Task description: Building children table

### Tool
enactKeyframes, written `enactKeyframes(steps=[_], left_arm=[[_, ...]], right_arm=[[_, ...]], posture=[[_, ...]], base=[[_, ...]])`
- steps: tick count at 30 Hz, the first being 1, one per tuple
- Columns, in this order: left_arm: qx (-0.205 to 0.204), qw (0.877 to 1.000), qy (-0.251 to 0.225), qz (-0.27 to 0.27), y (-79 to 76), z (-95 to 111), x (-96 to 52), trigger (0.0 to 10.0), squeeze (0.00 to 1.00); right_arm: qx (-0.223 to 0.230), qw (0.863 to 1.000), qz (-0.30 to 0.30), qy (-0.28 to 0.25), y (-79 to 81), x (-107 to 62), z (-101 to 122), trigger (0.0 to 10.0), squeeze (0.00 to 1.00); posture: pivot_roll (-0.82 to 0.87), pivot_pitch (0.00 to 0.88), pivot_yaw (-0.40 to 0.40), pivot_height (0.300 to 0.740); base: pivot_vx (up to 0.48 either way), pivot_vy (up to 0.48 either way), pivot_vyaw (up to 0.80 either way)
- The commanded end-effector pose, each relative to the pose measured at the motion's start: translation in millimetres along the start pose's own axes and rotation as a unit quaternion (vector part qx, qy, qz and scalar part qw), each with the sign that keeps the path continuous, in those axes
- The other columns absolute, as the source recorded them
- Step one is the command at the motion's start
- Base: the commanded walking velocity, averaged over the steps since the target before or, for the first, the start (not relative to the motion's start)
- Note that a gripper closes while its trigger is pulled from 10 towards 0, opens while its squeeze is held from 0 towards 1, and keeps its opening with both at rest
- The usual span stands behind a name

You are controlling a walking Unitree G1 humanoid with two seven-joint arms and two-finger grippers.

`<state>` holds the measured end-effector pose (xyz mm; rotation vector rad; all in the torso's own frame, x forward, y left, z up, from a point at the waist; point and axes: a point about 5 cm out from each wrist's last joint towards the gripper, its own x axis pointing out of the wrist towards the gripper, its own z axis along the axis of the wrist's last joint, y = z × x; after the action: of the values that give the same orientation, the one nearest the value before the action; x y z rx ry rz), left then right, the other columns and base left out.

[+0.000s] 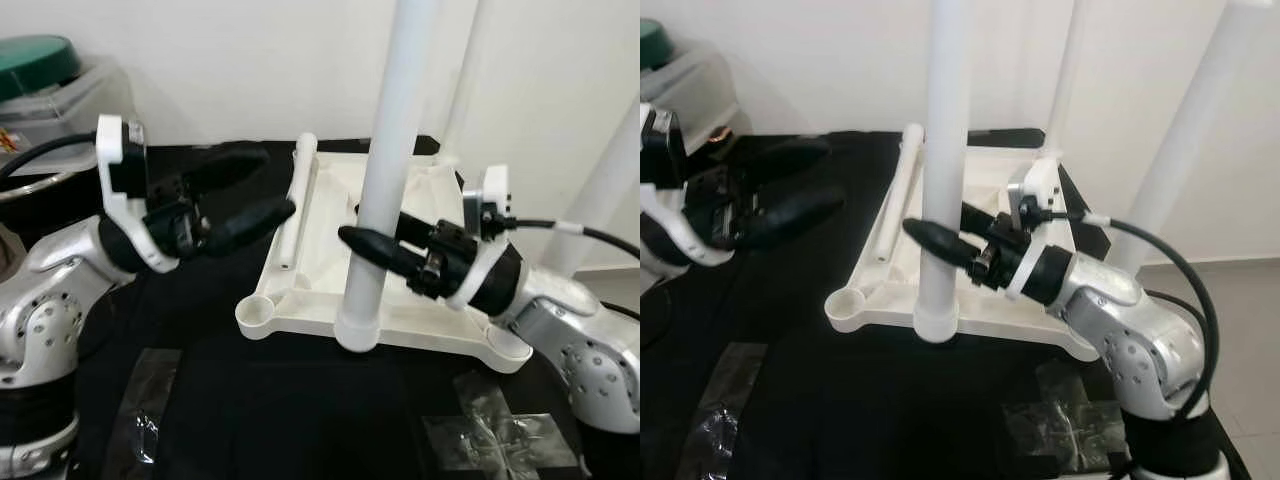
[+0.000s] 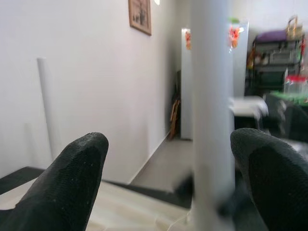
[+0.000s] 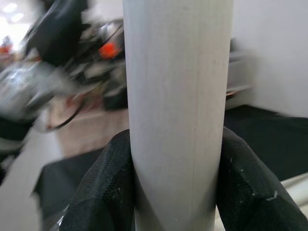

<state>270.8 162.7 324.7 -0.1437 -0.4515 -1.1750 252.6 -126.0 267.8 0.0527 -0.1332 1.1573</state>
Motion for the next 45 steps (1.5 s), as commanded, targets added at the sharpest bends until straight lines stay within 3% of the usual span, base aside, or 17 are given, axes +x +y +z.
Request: enactKeyframes(steps=[1, 5, 12, 26, 33, 34, 35, 45], left_arm=[[-0.038, 0.999, -0.001, -0.025, -3.0, -2.7, 7.0, 10.0, 0.0], [-0.053, 0.998, 0.0, -0.038, -4.3, -3.1, 12.3, 10.0, 0.0], [-0.056, 0.994, 0.054, -0.083, -11.4, -12.5, 22.8, 10.0, 0.0], [-0.062, 0.99, 0.081, -0.1, -15.9, -19.0, 32.7, 10.0, 0.0], [-0.055, 0.987, 0.1, -0.115, -21.5, -24.7, 37.2, 10.0, 0.0], [-0.055, 0.987, 0.1, -0.114, -21.3, -24.7, 37.8, 4.1, 0.0], [-0.057, 0.987, 0.101, -0.114, -21.3, -24.6, 38.3, 0.0, 0.0], [-0.049, 0.988, 0.099, -0.107, -18.1, -21.1, 40.1, 0.0, 0.0]], right_arm=[[-0.01, 1.0, 0.025, 0.015, 7.8, 3.3, -4.3, 0.0, 0.0], [-0.016, 0.999, 0.032, 0.024, 9.6, 5.0, -7.7, 0.0, 0.0], [-0.03, 0.997, 0.048, 0.042, 13.3, 12.9, -14.5, 0.0, 0.0], [-0.039, 0.997, 0.032, 0.058, 10.6, 27.2, -24.0, 0.0, 0.0], [-0.035, 0.997, 0.034, 0.057, 16.6, 36.5, -27.8, 0.0, 0.0], [-0.035, 0.997, 0.034, 0.058, 16.9, 36.6, -28.5, 0.0, 0.0], [-0.035, 0.997, 0.034, 0.059, 17.2, 36.9, -29.2, 0.0, 0.0], [-0.038, 0.997, 0.026, 0.054, 16.3, 38.5, -29.7, 0.0, 0.0]], posture=[[-0.06, 0.036, -0.007, 0.74], [-0.06, 0.037, -0.005, 0.74], [-0.06, 0.026, -0.002, 0.74], [-0.06, 0.018, -0.006, 0.74], [-0.06, 0.025, -0.008, 0.74], [-0.06, 0.025, -0.006, 0.74], [-0.06, 0.026, -0.007, 0.74], [-0.06, 0.026, -0.003, 0.74]], base=[[0.0, 0.0, 0.0], [0.0, 0.0, 0.0], [0.0, 0.0, 0.0], [0.0, 0.0, 0.0], [0.0, 0.0, 0.0], [0.0, 0.0, 0.0], [0.0, 0.0, 0.0], [0.0, 0.0, 0.0]])
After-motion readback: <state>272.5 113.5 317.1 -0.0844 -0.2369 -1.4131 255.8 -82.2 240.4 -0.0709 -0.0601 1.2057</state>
